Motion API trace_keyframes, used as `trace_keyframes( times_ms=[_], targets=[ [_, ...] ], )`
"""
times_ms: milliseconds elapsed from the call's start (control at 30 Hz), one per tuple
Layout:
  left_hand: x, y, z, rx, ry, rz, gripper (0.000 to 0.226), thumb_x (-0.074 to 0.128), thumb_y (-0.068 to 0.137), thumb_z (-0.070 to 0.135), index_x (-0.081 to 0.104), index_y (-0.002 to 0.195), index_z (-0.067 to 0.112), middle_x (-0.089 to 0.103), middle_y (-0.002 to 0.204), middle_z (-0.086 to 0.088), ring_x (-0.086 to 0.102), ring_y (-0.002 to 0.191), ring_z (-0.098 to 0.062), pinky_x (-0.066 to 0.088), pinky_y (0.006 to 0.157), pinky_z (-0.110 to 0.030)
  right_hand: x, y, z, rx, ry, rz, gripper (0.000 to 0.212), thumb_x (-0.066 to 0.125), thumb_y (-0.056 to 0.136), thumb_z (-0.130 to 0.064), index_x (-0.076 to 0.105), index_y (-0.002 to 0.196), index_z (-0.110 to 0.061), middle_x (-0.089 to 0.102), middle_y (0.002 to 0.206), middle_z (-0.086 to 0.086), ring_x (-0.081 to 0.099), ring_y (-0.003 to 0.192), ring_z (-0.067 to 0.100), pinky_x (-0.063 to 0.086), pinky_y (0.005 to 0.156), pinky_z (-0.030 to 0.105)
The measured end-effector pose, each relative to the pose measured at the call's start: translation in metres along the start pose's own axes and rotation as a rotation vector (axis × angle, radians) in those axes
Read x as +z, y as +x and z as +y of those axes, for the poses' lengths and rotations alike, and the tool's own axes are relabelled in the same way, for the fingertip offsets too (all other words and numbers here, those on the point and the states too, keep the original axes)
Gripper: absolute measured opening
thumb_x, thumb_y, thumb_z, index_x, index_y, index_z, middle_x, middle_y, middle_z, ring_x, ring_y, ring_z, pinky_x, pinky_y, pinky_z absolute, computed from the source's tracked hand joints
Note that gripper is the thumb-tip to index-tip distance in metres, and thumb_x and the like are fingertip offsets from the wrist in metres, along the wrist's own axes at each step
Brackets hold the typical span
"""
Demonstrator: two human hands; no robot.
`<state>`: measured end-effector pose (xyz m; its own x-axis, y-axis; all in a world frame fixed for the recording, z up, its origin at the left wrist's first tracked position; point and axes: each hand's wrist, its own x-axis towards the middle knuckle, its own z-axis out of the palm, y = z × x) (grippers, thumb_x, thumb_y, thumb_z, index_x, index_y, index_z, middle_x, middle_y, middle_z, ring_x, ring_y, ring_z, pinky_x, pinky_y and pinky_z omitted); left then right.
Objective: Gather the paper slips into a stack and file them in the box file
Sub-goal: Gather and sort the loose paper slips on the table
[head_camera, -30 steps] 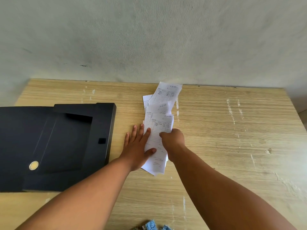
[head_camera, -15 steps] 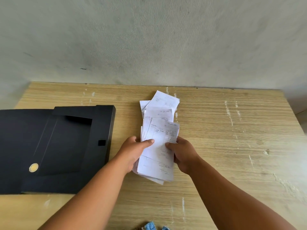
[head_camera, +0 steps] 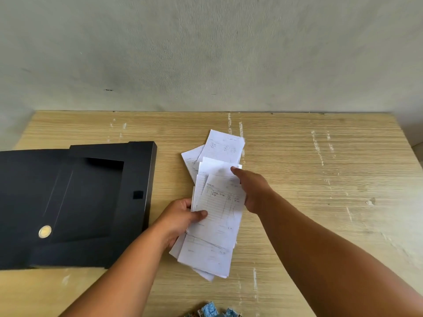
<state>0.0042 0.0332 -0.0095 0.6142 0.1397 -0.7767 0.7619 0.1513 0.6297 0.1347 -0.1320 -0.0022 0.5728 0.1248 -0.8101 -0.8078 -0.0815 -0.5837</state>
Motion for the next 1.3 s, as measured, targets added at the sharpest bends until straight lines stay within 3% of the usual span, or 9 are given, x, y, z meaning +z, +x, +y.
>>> trace_keyframes(
  times_ms=[200,300,367,500,767,867,1033,1167,1300],
  targets=[
    [-0.006,0.002,-0.002,-0.023,0.051,-0.034,0.026,0.078,0.084,0.004,0.076,0.109,0.012,0.081,0.106,-0.006,0.076,0.102,-0.026,0.057,0.098,-0.048,0.005,0.012,-0.022,-0.022,-0.038,0.09,0.017,0.076,0.087,-0.016,0.074,0.103,-0.01,0.076,0.099,0.013,0.073,0.088,0.033,0.061,0.08,0.048],
    [-0.009,0.003,-0.003,-0.032,0.069,-0.033,0.025,0.078,0.084,0.003,0.077,0.108,0.012,0.081,0.106,-0.005,0.075,0.104,-0.026,0.055,0.101,-0.048,0.004,0.018,-0.028,-0.053,-0.051,0.132,0.015,0.077,0.086,-0.009,0.073,0.1,-0.008,0.076,0.094,0.014,0.073,0.074,0.032,0.06,0.053,0.039],
    [-0.012,0.004,-0.002,-0.038,0.057,-0.008,0.026,0.078,0.084,0.002,0.077,0.108,0.012,0.081,0.105,-0.005,0.076,0.102,-0.026,0.056,0.1,-0.049,0.001,0.022,-0.03,-0.106,-0.082,0.191,0.007,0.072,0.089,-0.007,0.071,0.097,-0.007,0.075,0.09,0.016,0.071,0.065,0.033,0.057,0.046,0.037],
    [-0.016,0.0,0.003,-0.038,0.007,0.084,0.021,0.077,0.086,0.006,0.078,0.105,0.016,0.082,0.099,-0.001,0.077,0.097,-0.024,0.058,0.095,-0.049,-0.01,0.028,-0.032,-0.17,-0.049,0.328,0.007,0.067,0.091,-0.007,0.072,0.096,-0.011,0.073,0.09,0.01,0.071,0.074,0.028,0.064,0.065,0.043],
    [-0.016,0.004,0.015,0.026,-0.147,0.311,0.021,0.072,0.091,0.006,0.077,0.107,0.017,0.081,0.1,-0.003,0.076,0.094,-0.026,0.06,0.09,-0.047,-0.026,0.022,-0.019,-0.289,-0.125,0.397,0.023,0.062,0.088,-0.003,0.069,0.079,-0.023,0.073,0.085,0.001,0.074,0.085,0.027,0.064,0.078,0.045],
    [-0.012,0.006,0.018,0.037,-0.139,0.335,0.022,0.071,0.092,0.005,0.075,0.112,0.015,0.079,0.102,-0.003,0.075,0.092,-0.024,0.061,0.081,-0.04,-0.032,0.015,-0.014,-0.267,-0.057,0.415,0.021,0.061,0.083,0.0,0.073,0.081,-0.018,0.076,0.089,0.006,0.072,0.083,0.025,0.063,0.076,0.04],
    [-0.008,0.008,0.015,0.053,-0.068,0.354,0.024,0.072,0.091,0.008,0.074,0.114,0.014,0.078,0.105,-0.003,0.074,0.094,-0.024,0.06,0.09,-0.045,-0.037,0.001,-0.006,-0.236,-0.015,0.391,0.029,0.06,0.079,0.003,0.076,0.089,-0.019,0.074,0.081,0.002,0.058,0.059,0.015,0.045,0.049,0.022],
    [-0.001,0.007,0.018,0.056,-0.041,0.326,0.017,0.071,0.093,0.015,0.073,0.11,0.017,0.078,0.103,-0.003,0.075,0.094,-0.027,0.059,0.092,-0.049,-0.035,-0.006,0.004,-0.204,-0.063,0.211,0.03,0.063,0.082,0.006,0.074,0.08,-0.022,0.075,0.082,0.008,0.063,0.07,0.024,0.054,0.069,0.036],
    [0.011,0.01,0.025,0.096,-0.091,0.298,0.019,0.057,0.1,0.015,0.072,0.11,0.012,0.078,0.098,-0.009,0.076,0.081,-0.021,0.06,0.073,-0.03,-0.025,-0.019,0.019,-0.245,-0.27,0.141,0.026,0.058,0.085,0.005,0.077,0.092,-0.011,0.075,0.081,0.009,0.063,0.064,0.023,0.054,0.059,0.034]
  ],
)
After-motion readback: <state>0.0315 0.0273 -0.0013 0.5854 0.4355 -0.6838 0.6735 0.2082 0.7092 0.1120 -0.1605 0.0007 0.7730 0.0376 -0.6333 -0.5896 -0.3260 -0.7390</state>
